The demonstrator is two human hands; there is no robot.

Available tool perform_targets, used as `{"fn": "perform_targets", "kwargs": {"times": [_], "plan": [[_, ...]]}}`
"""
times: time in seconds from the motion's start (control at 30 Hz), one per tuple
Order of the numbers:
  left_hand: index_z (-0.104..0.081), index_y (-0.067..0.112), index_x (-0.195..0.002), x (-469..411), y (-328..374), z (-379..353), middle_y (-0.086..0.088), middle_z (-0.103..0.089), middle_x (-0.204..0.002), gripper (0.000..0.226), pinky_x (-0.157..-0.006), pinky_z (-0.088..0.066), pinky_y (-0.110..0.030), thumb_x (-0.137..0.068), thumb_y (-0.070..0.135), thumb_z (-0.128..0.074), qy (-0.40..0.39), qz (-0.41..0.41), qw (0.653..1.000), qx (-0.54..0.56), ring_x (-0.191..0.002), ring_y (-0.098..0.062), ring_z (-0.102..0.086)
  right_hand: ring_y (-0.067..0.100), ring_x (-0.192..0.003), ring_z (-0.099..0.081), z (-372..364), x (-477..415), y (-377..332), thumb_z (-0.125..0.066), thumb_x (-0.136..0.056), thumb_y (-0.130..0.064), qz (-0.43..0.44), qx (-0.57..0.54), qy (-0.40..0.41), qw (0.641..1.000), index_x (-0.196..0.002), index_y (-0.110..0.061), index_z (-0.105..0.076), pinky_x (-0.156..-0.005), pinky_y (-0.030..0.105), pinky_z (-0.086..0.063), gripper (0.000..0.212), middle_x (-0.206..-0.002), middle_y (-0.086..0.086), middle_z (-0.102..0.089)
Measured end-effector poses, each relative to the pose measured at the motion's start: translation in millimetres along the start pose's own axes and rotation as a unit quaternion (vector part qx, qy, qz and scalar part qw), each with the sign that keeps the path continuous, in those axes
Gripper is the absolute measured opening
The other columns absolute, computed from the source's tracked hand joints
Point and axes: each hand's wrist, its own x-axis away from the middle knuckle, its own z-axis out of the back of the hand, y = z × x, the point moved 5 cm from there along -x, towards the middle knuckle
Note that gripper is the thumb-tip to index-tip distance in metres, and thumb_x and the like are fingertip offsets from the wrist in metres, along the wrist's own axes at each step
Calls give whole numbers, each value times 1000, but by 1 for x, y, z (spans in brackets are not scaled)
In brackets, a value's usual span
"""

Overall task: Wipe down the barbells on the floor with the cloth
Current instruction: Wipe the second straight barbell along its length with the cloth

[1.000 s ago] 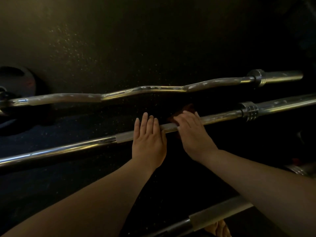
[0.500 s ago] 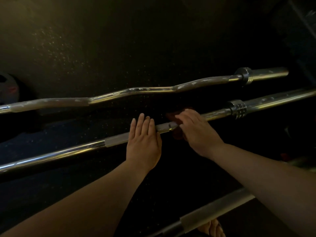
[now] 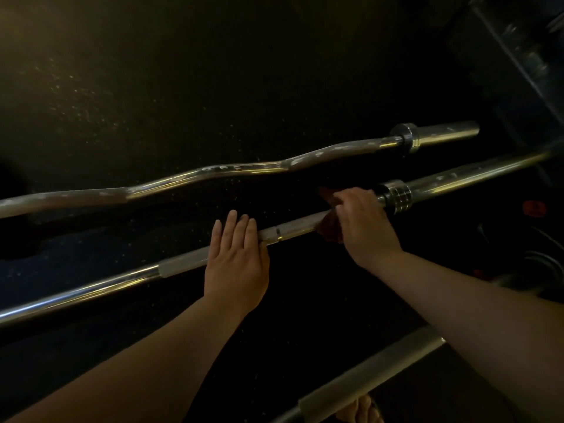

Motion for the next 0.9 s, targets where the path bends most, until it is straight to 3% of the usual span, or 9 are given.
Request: {"fn": "perform_targets", "kwargs": {"times": [0.07,0.13,0.3,0.43,0.5,0.6,0.67,0.73,0.9], "plan": [[5,14,-158,1,-2,-2,-3,11,-169,71,-119,24,-40,-96,48,14,5,-10,1000,-16,-148,-17,33,28,-143,-34,6,2,6,-42,-106,-20,-76,-14,49,996,-138,-7,-49,-124,47,-26,35,-144,10,-46],[5,13,-158,1,-1,-3,-4,10,-169,71,-120,23,-41,-96,47,14,15,-10,1000,-18,-149,-18,30,29,-149,-26,-1,3,-10,-52,-103,-13,-92,-17,41,995,-141,-4,-46,-126,43,-20,40,-149,12,-41],[-2,11,-158,0,1,-2,-6,3,-169,73,-121,21,-41,-97,48,11,33,-12,999,-6,-151,-19,25,26,-148,-31,-4,5,-14,-59,-99,-19,75,21,-48,996,-144,-10,-47,-127,45,-19,48,-148,9,-48],[-1,13,-159,1,-4,-3,-4,3,-169,72,-122,19,-41,-97,49,12,30,-21,999,-7,-151,-17,25,28,-152,-23,12,3,20,-67,-93,-18,-76,37,13,996,-147,-10,-41,-125,48,-23,61,-155,11,-38],[-2,13,-158,1,-2,-3,-4,2,-169,71,-122,18,-41,-98,49,10,36,-22,999,-1,-151,-17,24,29,-151,-23,6,5,1,-64,-95,-12,-99,6,41,994,-146,-6,-42,-126,46,-20,56,-153,12,-39],[-1,13,-158,1,-1,-3,-3,5,-169,71,-122,19,-41,-97,49,12,36,-17,999,-4,-151,-17,26,27,-145,-34,-7,10,-21,-60,-95,-5,-17,-28,5,999,-142,-4,-48,-127,47,-17,48,-145,11,-48],[-1,13,-158,1,0,-3,-3,4,-169,73,-122,18,-42,-96,49,13,38,-17,999,-7,-151,-18,26,26,-146,-33,-3,11,-9,-61,-95,-14,17,-14,-20,1000,-144,-7,-48,-126,46,-20,51,-147,9,-48],[-4,11,-158,1,0,-3,-5,1,-169,73,-123,17,-42,-97,48,13,44,-21,999,-11,-152,-19,22,23,-151,-25,8,10,10,-60,-96,-16,-51,-14,6,999,-149,-11,-43,-125,45,-24,56,-154,8,-40],[-8,10,-157,0,0,-5,-6,-5,-169,74,-123,17,-42,-99,49,14,57,-21,998,-13,-153,-20,19,21,-154,-14,4,24,-13,-45,-101,0,-184,-160,77,967,-152,-7,-37,-127,42,-18,52,-161,6,-26]]}}
